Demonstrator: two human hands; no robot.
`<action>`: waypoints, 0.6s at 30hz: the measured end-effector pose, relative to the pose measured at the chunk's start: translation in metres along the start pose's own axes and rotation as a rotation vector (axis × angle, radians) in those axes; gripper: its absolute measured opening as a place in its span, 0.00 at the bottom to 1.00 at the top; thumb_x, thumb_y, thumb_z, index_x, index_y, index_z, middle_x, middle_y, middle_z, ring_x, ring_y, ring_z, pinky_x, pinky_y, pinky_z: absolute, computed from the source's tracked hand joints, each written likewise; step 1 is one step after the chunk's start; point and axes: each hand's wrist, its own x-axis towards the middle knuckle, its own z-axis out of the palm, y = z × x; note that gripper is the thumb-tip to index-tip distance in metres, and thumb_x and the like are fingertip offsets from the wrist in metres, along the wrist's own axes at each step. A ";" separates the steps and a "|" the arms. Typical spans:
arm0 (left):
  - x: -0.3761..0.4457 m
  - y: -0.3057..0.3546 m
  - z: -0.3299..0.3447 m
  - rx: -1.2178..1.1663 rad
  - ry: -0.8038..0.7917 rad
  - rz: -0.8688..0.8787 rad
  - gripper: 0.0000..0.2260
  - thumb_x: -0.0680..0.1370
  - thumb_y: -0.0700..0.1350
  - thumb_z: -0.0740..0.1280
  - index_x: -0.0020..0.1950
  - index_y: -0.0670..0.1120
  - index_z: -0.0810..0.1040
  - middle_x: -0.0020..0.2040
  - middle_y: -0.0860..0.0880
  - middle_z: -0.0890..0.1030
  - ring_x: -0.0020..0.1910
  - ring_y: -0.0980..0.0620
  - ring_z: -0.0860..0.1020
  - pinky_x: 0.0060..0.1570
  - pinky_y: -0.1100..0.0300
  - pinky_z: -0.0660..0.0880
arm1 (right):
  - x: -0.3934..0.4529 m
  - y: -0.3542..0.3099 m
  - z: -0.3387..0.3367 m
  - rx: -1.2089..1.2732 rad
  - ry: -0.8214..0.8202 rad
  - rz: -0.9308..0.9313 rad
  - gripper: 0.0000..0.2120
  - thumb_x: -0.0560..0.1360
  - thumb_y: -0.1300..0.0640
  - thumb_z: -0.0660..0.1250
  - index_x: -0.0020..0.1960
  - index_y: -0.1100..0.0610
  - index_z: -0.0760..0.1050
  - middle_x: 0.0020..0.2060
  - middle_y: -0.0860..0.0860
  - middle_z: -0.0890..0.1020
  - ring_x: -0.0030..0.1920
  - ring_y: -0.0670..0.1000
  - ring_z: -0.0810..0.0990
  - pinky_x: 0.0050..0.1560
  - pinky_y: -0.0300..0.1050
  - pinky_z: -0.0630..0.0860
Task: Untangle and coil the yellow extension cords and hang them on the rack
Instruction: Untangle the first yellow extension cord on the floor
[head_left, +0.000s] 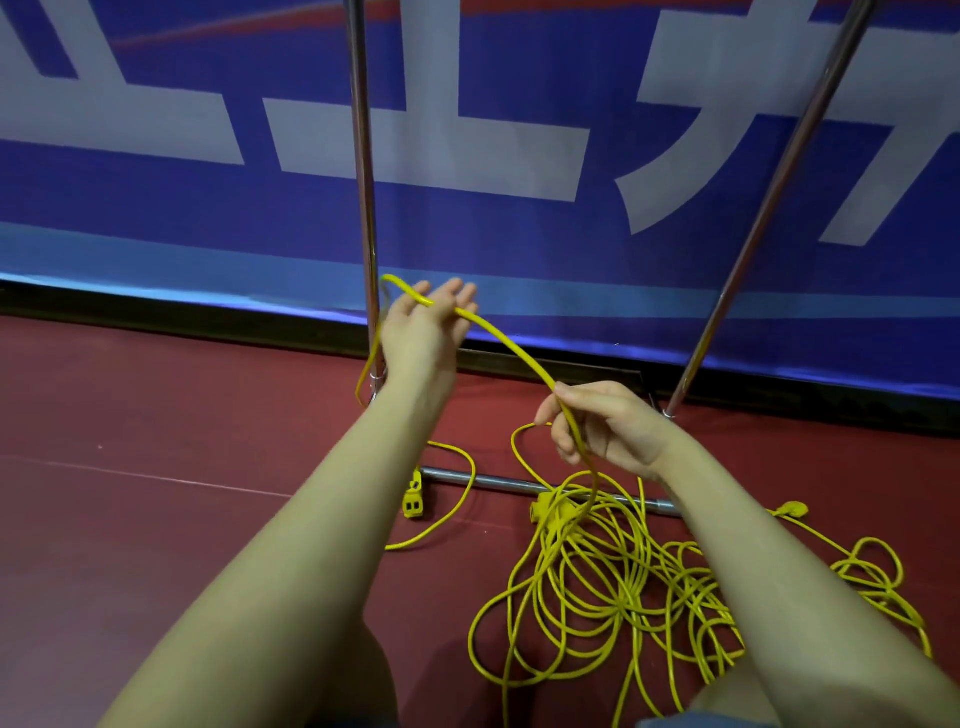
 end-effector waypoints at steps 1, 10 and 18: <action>0.005 0.006 -0.004 -0.047 0.043 0.034 0.14 0.78 0.29 0.60 0.61 0.39 0.64 0.50 0.39 0.78 0.42 0.48 0.81 0.44 0.59 0.80 | -0.002 0.001 -0.002 -0.020 -0.004 0.008 0.15 0.73 0.53 0.60 0.42 0.66 0.76 0.24 0.55 0.75 0.24 0.51 0.73 0.27 0.39 0.71; -0.020 -0.008 0.003 0.079 -0.056 -0.122 0.17 0.77 0.31 0.64 0.61 0.42 0.62 0.45 0.42 0.78 0.45 0.45 0.80 0.50 0.52 0.76 | 0.000 -0.001 0.004 -0.030 0.084 -0.007 0.14 0.80 0.59 0.57 0.41 0.64 0.76 0.24 0.53 0.76 0.22 0.48 0.72 0.25 0.36 0.71; -0.026 -0.024 0.007 0.106 -0.103 -0.130 0.08 0.80 0.31 0.58 0.57 0.38 0.65 0.50 0.39 0.78 0.43 0.46 0.81 0.44 0.57 0.80 | -0.001 -0.006 0.006 0.037 0.035 0.013 0.14 0.81 0.58 0.55 0.46 0.64 0.76 0.30 0.55 0.82 0.30 0.51 0.82 0.35 0.40 0.78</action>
